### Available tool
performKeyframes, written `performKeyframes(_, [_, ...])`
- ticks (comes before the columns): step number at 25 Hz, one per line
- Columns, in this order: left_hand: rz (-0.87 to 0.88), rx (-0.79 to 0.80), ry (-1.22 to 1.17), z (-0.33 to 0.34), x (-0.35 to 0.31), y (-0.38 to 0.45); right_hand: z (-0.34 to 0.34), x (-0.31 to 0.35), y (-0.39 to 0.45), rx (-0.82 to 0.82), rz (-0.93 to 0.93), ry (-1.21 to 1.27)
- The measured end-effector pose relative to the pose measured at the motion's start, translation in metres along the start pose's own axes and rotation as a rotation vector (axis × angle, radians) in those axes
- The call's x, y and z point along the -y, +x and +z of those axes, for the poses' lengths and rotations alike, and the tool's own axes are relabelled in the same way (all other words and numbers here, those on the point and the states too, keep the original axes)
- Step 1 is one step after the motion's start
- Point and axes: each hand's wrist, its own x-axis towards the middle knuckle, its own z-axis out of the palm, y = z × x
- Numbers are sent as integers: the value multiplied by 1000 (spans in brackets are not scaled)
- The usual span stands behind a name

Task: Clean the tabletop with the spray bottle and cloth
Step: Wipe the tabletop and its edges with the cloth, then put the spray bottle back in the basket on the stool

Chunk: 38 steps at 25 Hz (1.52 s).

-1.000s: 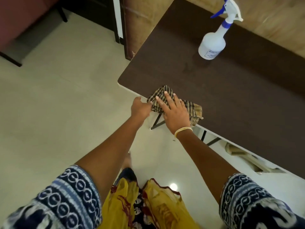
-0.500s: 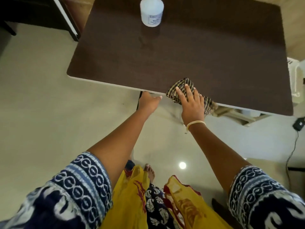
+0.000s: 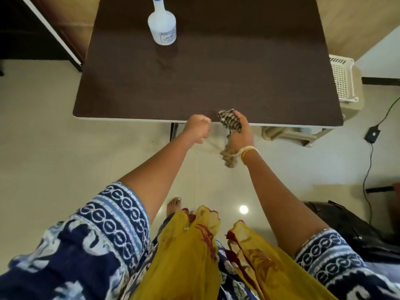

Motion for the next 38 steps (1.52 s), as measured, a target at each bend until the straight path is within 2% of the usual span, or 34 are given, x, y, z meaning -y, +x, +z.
performKeyframes(4, [-68, -77, -53, -19, -2, -2, 17, 46, -5, 194, 464, 759])
performKeyframes(5, [-107, -72, -109, -25, -2, -4, 24, 53, -8, 238, 517, 872])
performKeyframes(8, [-198, 72, -367, -48, -1, -10, 47, 66, -14, 292, 512, 1029])
performKeyframes(10, [-146, 128, -448, -65, -1, -15, 58, 75, -16, 320, 486, 1068])
performKeyframes(13, [69, -41, -340, -91, -3, -14, 71, 90, -17, 366, 440, 1109])
performKeyframes(17, [186, -78, -265, -120, -11, -15, 96, 113, -12, 398, 394, 784])
performKeyframes(19, [212, -79, -250, -133, -14, -13, 104, 119, -9, 393, 435, 616])
performKeyframes(23, [202, -120, -298, -159, -19, -3, 109, 126, -1, 332, 495, 616])
performKeyframes(27, [106, -258, -362, -178, -20, 20, 123, 128, 14, 314, 519, 735])
performKeyframes(31, [21, -303, -320, -182, -22, 39, 140, 133, 36, 182, 570, 756])
performKeyframes(34, [21, -335, -322, -187, -27, 59, 149, 142, 63, 180, 527, 565])
performKeyframes(38, [8, -332, -276, -199, -41, 92, 156, 166, 116, 332, 373, 139])
